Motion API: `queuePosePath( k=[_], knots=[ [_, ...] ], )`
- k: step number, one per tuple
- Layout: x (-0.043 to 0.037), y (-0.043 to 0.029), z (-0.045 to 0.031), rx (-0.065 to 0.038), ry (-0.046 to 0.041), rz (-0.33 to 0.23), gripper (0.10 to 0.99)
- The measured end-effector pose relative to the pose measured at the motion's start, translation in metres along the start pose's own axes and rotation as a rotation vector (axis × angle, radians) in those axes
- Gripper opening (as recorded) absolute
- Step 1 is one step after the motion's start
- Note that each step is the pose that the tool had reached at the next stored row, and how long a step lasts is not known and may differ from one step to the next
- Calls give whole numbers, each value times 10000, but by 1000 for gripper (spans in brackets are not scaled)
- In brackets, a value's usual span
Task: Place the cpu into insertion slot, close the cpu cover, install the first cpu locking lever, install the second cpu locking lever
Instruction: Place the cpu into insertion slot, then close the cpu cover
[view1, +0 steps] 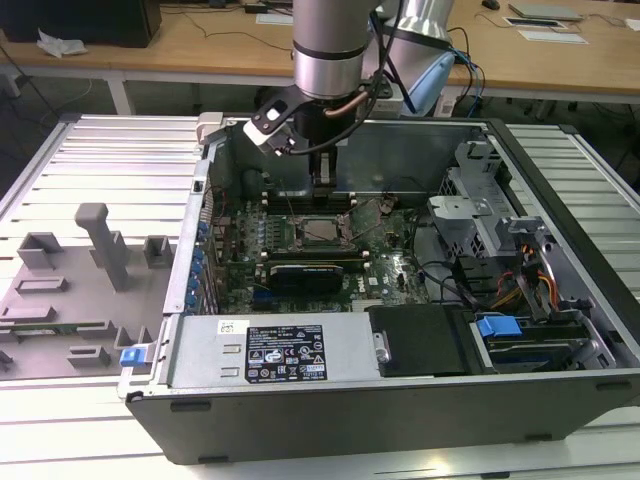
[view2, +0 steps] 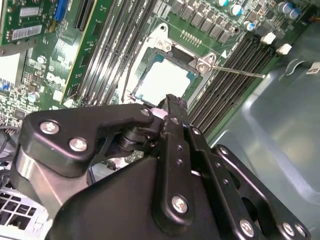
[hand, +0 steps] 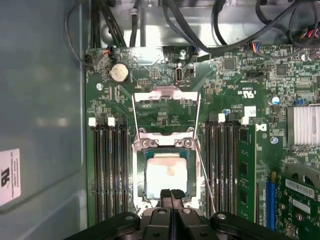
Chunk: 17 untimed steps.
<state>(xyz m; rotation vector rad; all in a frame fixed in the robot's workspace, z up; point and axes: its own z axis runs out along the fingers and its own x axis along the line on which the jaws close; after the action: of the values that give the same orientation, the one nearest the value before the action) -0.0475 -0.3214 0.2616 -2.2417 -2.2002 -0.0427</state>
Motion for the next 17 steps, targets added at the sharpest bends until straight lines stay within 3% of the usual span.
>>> queuePosePath(
  k=[17],
  knots=[
    [0, 7, 0, 0, -1, 0, 106]
  ],
)
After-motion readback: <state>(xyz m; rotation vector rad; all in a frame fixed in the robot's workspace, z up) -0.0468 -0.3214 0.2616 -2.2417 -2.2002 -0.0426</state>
